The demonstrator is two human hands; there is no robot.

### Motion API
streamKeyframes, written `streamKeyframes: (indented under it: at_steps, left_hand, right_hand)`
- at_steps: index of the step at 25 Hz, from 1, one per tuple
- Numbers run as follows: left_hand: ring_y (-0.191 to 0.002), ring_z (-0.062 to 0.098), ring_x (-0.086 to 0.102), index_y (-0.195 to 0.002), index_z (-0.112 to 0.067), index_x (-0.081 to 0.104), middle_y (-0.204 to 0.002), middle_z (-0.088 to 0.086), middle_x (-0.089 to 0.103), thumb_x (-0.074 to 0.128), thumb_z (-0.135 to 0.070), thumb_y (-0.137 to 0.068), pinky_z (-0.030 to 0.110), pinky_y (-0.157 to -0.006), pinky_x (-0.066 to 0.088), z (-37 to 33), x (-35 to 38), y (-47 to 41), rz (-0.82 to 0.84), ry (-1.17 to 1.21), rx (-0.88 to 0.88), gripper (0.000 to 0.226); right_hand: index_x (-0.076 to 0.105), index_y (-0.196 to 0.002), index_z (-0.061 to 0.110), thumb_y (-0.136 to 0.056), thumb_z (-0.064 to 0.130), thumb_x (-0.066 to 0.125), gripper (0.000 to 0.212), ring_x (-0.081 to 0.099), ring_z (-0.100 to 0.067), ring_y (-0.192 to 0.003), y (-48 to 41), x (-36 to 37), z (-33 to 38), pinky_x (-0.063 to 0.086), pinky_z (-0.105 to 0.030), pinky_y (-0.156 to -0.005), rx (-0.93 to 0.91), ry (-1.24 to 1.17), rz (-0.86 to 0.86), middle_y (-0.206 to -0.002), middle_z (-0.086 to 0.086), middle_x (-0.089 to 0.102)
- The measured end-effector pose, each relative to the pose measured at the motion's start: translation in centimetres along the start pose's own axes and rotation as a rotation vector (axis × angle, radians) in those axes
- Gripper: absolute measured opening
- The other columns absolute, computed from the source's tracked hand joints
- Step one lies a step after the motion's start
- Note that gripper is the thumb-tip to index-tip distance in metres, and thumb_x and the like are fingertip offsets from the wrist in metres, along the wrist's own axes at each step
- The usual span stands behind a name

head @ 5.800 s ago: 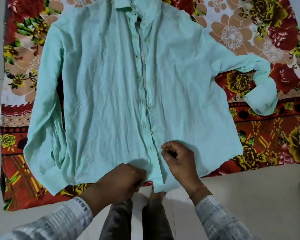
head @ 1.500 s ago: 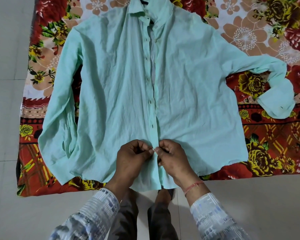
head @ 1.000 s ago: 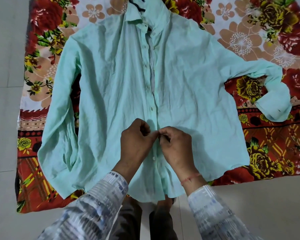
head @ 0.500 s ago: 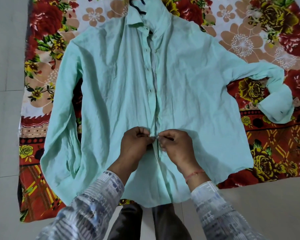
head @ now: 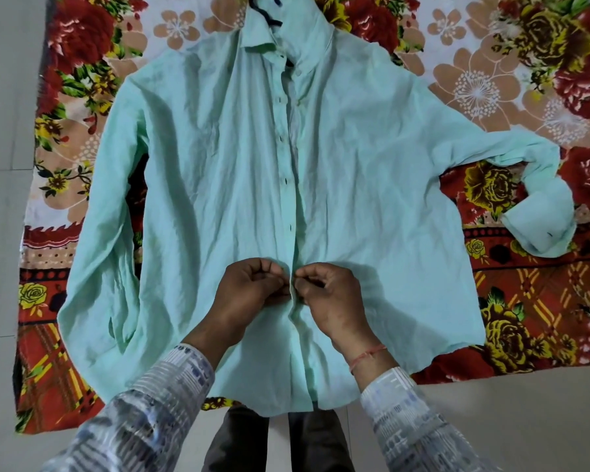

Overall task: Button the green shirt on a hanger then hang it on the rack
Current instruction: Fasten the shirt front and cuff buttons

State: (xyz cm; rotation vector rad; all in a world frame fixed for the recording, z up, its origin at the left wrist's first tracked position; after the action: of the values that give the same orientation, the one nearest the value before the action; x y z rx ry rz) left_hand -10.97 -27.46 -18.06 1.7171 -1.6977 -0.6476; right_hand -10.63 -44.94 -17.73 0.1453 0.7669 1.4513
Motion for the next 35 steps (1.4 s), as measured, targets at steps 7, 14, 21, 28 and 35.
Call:
streamKeyframes:
  at_steps: [7, 14, 21, 28, 35]
  left_hand:
    - [-0.071, 0.021, 0.072, -0.083, -0.007, 0.072, -0.076, 0.013, 0.076, 0.089, -0.001, -0.081, 0.039, -0.076, 0.062, 0.2, 0.2, 0.0, -0.118, -0.160, 0.045, 0.018]
    - [-0.074, 0.030, 0.079, -0.087, 0.000, 0.071, -0.075, 0.017, 0.078, 0.085, 0.000, -0.086, 0.055, -0.088, 0.066, -0.1, 0.4, -0.4, -0.129, -0.222, -0.006, 0.014]
    - [-0.073, 0.010, 0.065, -0.079, -0.022, 0.065, -0.070, -0.005, 0.068, 0.083, -0.025, -0.080, 0.021, -0.062, 0.049, -6.7, 0.6, -0.2, -0.477, -0.641, 0.297, 0.019]
    - [-0.071, 0.012, 0.068, -0.082, -0.019, 0.065, -0.073, -0.006, 0.070, 0.088, -0.030, -0.079, 0.027, -0.063, 0.051, -8.8, 2.3, -4.4, -0.457, -0.708, 0.250, 0.025]
    - [-0.072, 0.019, 0.073, -0.080, -0.021, 0.072, -0.076, -0.002, 0.077, 0.076, -0.008, -0.081, 0.032, -0.065, 0.059, -7.1, 0.7, -4.8, -0.453, -0.377, 0.073, 0.014]
  right_hand:
    - [0.078, -0.080, 0.017, -0.089, 0.024, 0.077, 0.012, 0.067, -0.006, -0.065, -0.2, -0.2, 1.1, 0.056, -0.028, -0.067, -0.041, 0.115, 0.047, -0.065, 0.007, 0.071]
    - [0.055, -0.102, 0.030, -0.094, 0.008, 0.069, 0.027, 0.065, -0.002, -0.077, -0.3, -0.2, 0.9, 0.047, -0.012, -0.072, -0.106, 0.093, 0.038, -0.087, 0.005, 0.072]
    - [0.066, -0.074, 0.016, -0.091, 0.017, 0.063, 0.017, 0.062, -0.012, -0.060, -2.7, -1.7, 5.5, 0.055, -0.034, -0.064, -0.354, 0.293, 0.030, -0.063, 0.003, 0.065]
    - [0.083, -0.097, 0.015, -0.086, 0.004, 0.068, 0.022, 0.076, -0.010, -0.083, -7.8, -1.6, 6.9, 0.058, -0.019, -0.082, -0.294, 0.263, 0.029, -0.089, 0.001, 0.082]
    - [0.081, -0.092, 0.018, -0.087, 0.021, 0.066, 0.016, 0.073, -0.014, -0.076, -8.0, -0.2, 7.5, 0.060, -0.035, -0.077, -0.372, 0.364, 0.104, -0.081, 0.001, 0.079]
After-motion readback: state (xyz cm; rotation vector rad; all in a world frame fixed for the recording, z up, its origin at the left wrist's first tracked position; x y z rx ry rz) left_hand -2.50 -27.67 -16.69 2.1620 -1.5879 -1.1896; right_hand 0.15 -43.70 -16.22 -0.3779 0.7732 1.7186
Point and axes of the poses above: each hand's wrist, its own y-axis away from the middle knuckle, its own x-axis out of the palm, z = x × y, the point moved 8 cm from there along -y, towards the middle knuckle
